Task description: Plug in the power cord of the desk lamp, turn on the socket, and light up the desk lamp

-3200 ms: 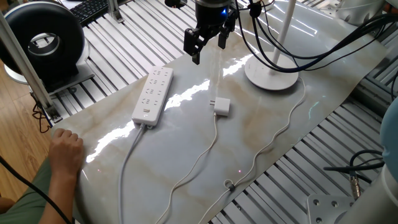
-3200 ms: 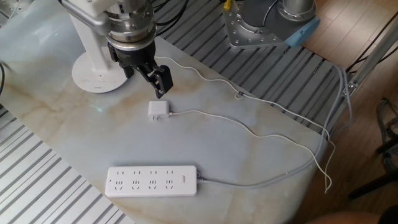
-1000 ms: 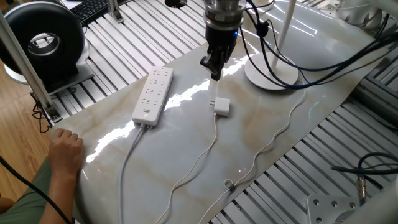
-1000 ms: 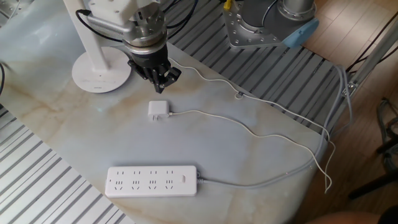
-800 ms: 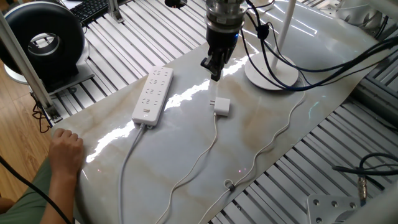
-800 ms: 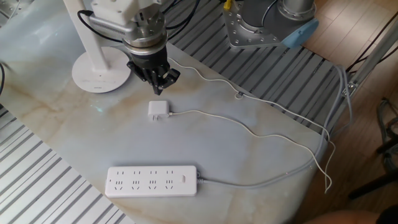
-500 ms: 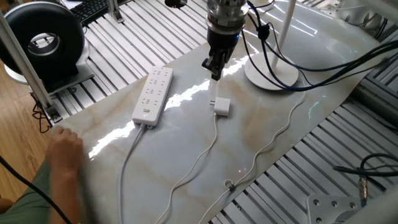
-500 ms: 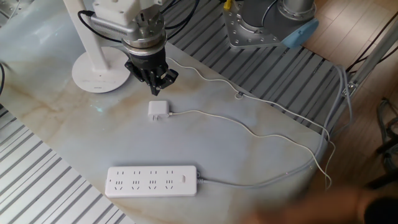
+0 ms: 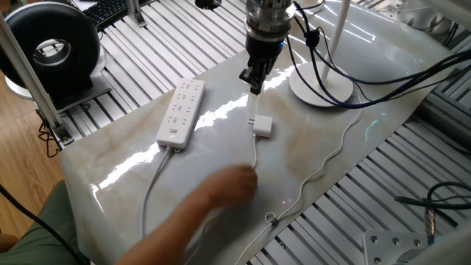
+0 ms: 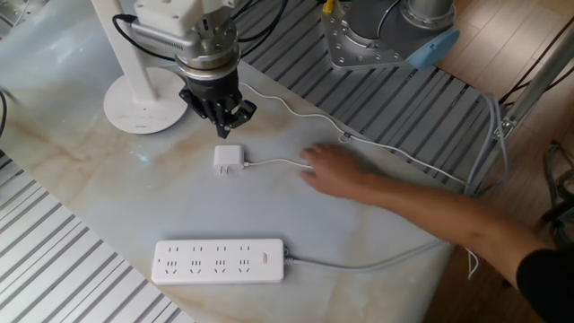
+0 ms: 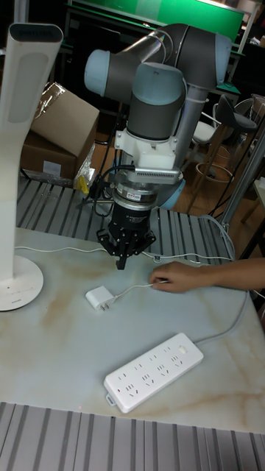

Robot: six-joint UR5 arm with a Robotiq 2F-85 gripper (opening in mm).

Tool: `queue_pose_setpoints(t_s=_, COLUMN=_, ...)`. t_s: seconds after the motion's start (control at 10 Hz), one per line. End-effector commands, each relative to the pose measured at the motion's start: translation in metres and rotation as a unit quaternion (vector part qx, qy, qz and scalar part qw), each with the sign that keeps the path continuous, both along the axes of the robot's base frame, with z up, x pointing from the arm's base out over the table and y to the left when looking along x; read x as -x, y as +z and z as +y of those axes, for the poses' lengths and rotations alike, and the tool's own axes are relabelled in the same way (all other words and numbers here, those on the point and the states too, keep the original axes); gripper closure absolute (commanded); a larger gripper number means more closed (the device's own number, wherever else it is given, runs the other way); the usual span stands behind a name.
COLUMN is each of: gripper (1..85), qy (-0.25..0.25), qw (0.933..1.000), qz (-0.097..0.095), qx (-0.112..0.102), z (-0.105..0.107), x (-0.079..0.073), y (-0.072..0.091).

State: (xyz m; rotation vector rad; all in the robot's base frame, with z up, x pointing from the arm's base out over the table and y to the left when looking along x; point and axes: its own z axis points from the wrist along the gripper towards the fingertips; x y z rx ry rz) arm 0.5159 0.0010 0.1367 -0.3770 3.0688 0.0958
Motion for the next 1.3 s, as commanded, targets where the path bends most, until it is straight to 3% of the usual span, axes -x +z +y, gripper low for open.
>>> queue_pose_setpoints(t_s=0.0, gripper=84.7, qy=-0.003, qw=0.9999, qz=-0.006, qx=0.008, z=-0.005, x=-0.003, y=0.001)
queue_pose_setpoints(t_s=0.1, gripper=84.7, qy=-0.011, qw=0.9999, qz=0.001, qx=-0.001, z=-0.001, x=0.0, y=0.001)
queue_pose_setpoints(t_s=0.3, gripper=84.7, qy=0.018, qw=0.9994, qz=0.012, qx=0.028, z=-0.015, x=0.007, y=0.0)
queue_pose_setpoints(t_s=0.4, gripper=84.7, qy=0.014, qw=0.9992, qz=0.032, qx=0.02, z=-0.012, x=0.017, y=0.0)
queue_pose_setpoints(t_s=0.6, gripper=84.7, qy=-0.014, qw=0.9951, qz=0.091, qx=0.036, z=-0.019, x=0.047, y=0.003)
queue_pose_setpoints(t_s=0.8, gripper=84.7, qy=-0.02, qw=0.9971, qz=0.071, qx=-0.02, z=0.01, x=0.036, y=0.003)
queue_pose_setpoints(t_s=0.9, gripper=84.7, qy=-0.019, qw=0.999, qz=0.037, qx=-0.017, z=0.021, x=0.017, y=-0.03)
queue_pose_setpoints(t_s=1.0, gripper=84.7, qy=-0.027, qw=0.9991, qz=0.027, qx=-0.017, z=0.041, x=0.008, y=-0.057)
queue_pose_setpoints(t_s=1.2, gripper=84.7, qy=-0.053, qw=0.9982, qz=0.015, qx=-0.025, z=0.083, x=0.002, y=-0.084)
